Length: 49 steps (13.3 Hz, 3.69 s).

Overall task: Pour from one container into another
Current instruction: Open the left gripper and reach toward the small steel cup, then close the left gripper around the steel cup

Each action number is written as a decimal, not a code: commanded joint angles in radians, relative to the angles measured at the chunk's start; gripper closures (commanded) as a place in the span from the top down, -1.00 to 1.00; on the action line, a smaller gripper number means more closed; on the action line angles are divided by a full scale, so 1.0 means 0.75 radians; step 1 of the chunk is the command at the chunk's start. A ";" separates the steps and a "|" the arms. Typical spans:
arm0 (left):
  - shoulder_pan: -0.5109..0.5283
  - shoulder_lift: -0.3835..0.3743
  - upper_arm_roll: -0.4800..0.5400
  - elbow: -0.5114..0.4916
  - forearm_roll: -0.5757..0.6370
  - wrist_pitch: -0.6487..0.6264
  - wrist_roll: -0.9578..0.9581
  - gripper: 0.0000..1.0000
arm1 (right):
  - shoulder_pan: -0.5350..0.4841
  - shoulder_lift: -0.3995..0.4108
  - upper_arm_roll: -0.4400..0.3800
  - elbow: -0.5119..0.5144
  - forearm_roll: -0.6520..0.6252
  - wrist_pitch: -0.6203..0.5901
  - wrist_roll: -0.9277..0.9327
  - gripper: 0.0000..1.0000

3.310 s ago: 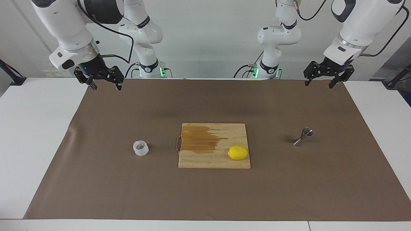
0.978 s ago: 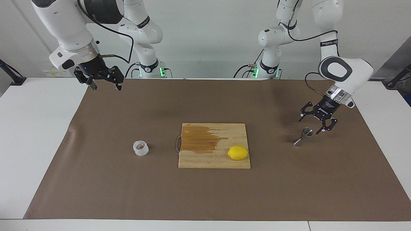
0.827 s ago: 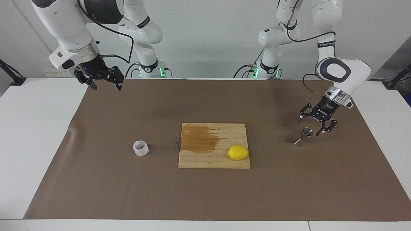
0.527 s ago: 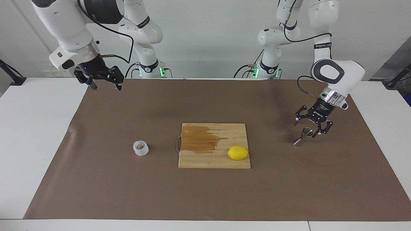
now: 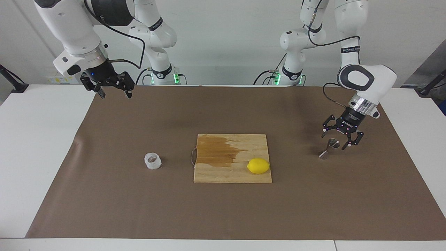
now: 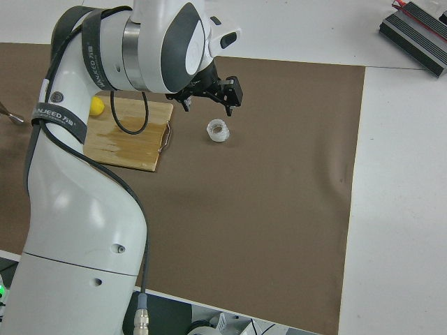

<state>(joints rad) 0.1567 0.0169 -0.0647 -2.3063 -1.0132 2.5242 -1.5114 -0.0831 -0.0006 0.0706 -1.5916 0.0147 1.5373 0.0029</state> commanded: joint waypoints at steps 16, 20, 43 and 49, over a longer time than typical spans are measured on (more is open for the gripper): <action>-0.019 0.018 0.004 0.009 -0.025 0.066 0.003 -0.09 | -0.020 -0.012 0.008 -0.003 0.023 -0.017 -0.034 1.00; -0.019 0.016 0.004 0.009 -0.025 0.064 0.005 -0.23 | -0.020 -0.012 0.008 -0.003 0.023 -0.017 -0.034 1.00; 0.004 0.016 0.004 0.066 -0.023 -0.093 0.027 -1.00 | -0.020 -0.012 0.008 -0.003 0.023 -0.017 -0.034 1.00; 0.002 0.008 0.006 0.093 -0.023 -0.118 0.027 -1.00 | -0.020 -0.012 0.008 -0.003 0.023 -0.017 -0.034 1.00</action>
<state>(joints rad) 0.1524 0.0207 -0.0614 -2.2593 -1.0135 2.4660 -1.5085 -0.0831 -0.0006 0.0706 -1.5916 0.0147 1.5373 0.0029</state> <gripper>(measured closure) 0.502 0.000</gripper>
